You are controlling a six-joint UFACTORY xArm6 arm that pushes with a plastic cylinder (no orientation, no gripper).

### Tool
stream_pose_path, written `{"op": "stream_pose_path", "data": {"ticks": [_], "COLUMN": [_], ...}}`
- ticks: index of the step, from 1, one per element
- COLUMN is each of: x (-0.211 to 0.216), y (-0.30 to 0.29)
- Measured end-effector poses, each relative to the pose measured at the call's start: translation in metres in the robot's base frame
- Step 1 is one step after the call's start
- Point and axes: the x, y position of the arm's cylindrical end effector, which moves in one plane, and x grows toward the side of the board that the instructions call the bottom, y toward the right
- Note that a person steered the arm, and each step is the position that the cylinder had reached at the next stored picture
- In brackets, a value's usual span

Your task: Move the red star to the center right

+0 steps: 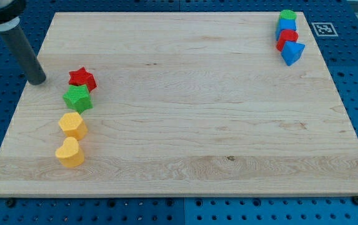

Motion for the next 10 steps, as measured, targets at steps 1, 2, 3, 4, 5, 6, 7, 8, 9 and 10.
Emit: {"op": "stream_pose_path", "data": {"ticks": [1, 2, 3, 4, 5, 6, 7, 8, 9, 10], "x": [0.005, -0.003, 0.0, 0.006, 0.006, 0.011, 0.022, 0.033, 0.037, 0.037], "y": [0.021, 0.049, 0.08, 0.125, 0.187, 0.256, 0.321, 0.379, 0.428, 0.449]}}
